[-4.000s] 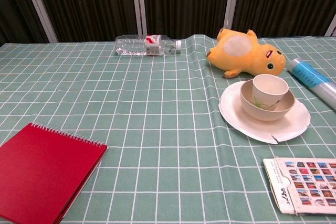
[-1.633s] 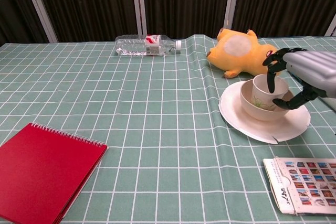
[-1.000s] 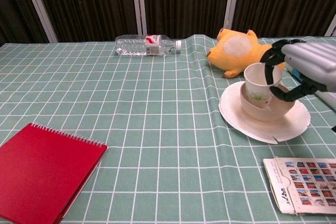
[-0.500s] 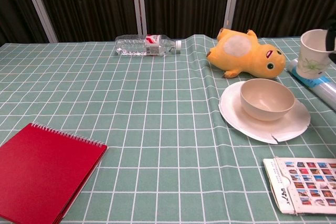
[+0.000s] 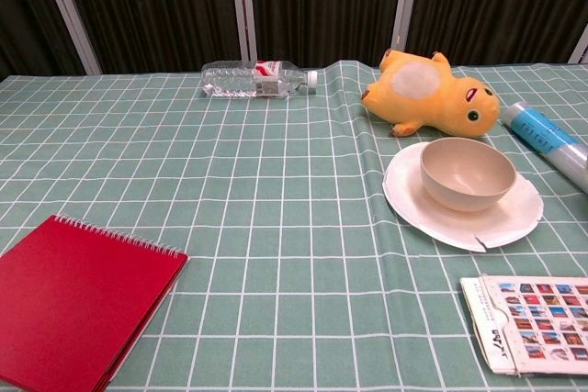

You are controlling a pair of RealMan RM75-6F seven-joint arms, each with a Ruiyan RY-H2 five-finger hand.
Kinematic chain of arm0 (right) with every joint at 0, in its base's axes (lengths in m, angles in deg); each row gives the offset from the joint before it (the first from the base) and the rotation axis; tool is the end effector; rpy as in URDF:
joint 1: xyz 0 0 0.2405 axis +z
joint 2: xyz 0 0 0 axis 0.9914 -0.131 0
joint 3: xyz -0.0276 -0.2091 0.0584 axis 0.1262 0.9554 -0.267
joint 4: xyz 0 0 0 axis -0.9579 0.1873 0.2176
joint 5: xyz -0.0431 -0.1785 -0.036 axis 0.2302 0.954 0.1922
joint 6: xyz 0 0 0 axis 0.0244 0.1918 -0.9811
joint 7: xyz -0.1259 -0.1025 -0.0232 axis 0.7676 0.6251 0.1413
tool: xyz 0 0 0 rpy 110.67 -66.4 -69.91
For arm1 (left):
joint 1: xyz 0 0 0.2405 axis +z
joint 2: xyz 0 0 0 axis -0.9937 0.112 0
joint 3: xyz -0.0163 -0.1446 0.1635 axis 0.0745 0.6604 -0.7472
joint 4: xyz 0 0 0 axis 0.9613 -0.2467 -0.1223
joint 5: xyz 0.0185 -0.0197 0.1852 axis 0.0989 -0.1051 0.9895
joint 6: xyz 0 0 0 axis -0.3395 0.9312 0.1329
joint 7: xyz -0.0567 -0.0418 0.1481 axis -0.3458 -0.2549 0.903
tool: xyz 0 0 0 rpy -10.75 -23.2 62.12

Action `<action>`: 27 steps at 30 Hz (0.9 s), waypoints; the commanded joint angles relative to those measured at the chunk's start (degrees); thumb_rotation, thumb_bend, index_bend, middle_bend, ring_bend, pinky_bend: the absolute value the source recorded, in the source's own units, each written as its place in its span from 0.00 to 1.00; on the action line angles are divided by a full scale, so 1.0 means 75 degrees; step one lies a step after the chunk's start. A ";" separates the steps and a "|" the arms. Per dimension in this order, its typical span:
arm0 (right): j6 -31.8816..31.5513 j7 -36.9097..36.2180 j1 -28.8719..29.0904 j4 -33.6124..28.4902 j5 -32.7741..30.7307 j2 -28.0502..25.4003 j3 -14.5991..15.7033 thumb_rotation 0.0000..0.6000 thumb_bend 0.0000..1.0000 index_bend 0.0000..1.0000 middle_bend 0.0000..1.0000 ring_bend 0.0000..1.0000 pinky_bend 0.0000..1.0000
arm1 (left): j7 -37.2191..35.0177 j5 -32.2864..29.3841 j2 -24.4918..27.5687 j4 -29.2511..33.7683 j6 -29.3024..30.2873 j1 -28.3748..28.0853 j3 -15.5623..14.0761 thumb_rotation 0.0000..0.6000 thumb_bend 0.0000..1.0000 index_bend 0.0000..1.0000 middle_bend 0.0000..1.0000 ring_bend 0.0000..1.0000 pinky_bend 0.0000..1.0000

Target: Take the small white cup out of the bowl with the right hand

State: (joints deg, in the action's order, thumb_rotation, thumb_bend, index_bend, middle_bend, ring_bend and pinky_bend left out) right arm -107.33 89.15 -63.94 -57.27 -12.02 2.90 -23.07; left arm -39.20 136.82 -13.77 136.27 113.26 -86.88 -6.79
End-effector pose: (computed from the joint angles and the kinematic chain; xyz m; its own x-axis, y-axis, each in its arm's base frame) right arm -0.2663 -0.2795 0.1049 0.4323 -0.0969 0.8965 -0.8937 0.0860 0.4403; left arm -0.2691 0.1907 0.2030 0.4502 -0.0111 0.8928 0.8904 0.0807 -0.4480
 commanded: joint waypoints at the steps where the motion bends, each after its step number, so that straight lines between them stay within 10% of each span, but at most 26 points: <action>1: -0.0135 -0.0042 -0.0108 -0.0107 0.0162 -0.0010 0.0116 1.00 0.46 0.64 0.19 0.00 0.00 | 0.0003 0.0003 0.0002 0.0004 -0.0001 -0.0001 -0.0002 1.00 0.00 0.00 0.00 0.00 0.00; 27: -0.0473 -0.0011 -0.0670 -0.1080 0.0775 -0.0122 0.0805 1.00 0.43 0.64 0.19 0.00 0.00 | -0.0050 0.0050 0.0026 0.0000 0.0011 0.0000 -0.0014 1.00 0.00 0.00 0.00 0.00 0.00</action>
State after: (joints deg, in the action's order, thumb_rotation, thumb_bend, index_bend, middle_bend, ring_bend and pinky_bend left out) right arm -110.79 89.02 -68.87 -65.21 -6.50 1.94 -17.24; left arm -39.59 137.20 -13.57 136.28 113.34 -86.88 -6.90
